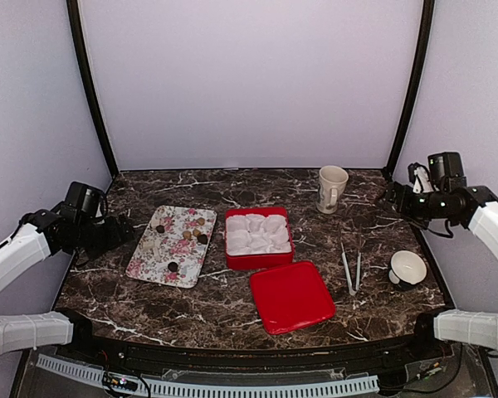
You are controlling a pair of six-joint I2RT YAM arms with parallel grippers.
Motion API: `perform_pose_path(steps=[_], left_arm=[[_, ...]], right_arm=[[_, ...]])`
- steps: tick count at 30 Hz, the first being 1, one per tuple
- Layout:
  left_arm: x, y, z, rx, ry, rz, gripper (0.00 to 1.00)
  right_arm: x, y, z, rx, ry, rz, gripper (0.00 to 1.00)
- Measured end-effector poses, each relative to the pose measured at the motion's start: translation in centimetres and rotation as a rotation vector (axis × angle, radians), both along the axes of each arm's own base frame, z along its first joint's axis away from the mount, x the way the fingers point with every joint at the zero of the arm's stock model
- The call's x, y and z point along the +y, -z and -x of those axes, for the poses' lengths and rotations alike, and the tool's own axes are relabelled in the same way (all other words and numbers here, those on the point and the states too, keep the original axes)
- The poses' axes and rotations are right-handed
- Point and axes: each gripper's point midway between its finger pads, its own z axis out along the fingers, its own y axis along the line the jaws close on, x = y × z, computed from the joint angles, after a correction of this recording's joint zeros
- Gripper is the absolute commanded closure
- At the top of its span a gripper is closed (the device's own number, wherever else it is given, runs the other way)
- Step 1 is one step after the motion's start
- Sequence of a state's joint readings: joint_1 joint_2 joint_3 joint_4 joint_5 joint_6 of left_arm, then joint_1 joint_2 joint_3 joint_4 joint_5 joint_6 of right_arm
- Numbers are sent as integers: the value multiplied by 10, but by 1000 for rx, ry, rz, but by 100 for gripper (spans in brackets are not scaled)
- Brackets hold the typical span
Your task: Pack the chocolate
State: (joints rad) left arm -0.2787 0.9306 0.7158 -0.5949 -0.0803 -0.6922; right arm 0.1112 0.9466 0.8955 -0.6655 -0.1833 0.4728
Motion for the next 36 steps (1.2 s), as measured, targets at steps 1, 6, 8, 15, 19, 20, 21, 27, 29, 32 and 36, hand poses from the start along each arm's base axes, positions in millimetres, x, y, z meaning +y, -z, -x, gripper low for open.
perform_pose_path(steps=[1, 6, 8, 15, 19, 20, 21, 27, 29, 32, 36], left_arm=[[2, -2, -2, -3, -5, -12, 1], [4, -3, -12, 17, 2, -62, 1], [4, -1, -15, 38, 9, -76, 1], [2, 11, -23, 96, 15, -100, 1], [-1, 12, -26, 94, 33, -93, 1], [-3, 13, -27, 94, 43, -92, 1], [-5, 15, -27, 99, 56, -92, 1], [-17, 35, -26, 173, 162, -92, 1], [-22, 37, -26, 177, 198, -80, 1], [-30, 38, -27, 178, 245, -62, 1], [-36, 43, -27, 193, 286, -46, 1]], right_arm=[[0, -4, -6, 16, 1, 10, 0], [-2, 5, -37, 173, -13, 81, 0], [-2, 18, -41, 238, -22, 98, 1], [0, 74, -35, 469, -62, 119, 20], [1, 104, -35, 569, -62, 123, 26], [2, 110, -35, 589, -63, 124, 28], [2, 114, -36, 603, -64, 126, 29], [14, 134, -47, 658, -88, 149, 40], [16, 139, -51, 669, -92, 158, 45], [16, 145, -58, 682, -88, 173, 53], [15, 156, -71, 697, -77, 191, 61]])
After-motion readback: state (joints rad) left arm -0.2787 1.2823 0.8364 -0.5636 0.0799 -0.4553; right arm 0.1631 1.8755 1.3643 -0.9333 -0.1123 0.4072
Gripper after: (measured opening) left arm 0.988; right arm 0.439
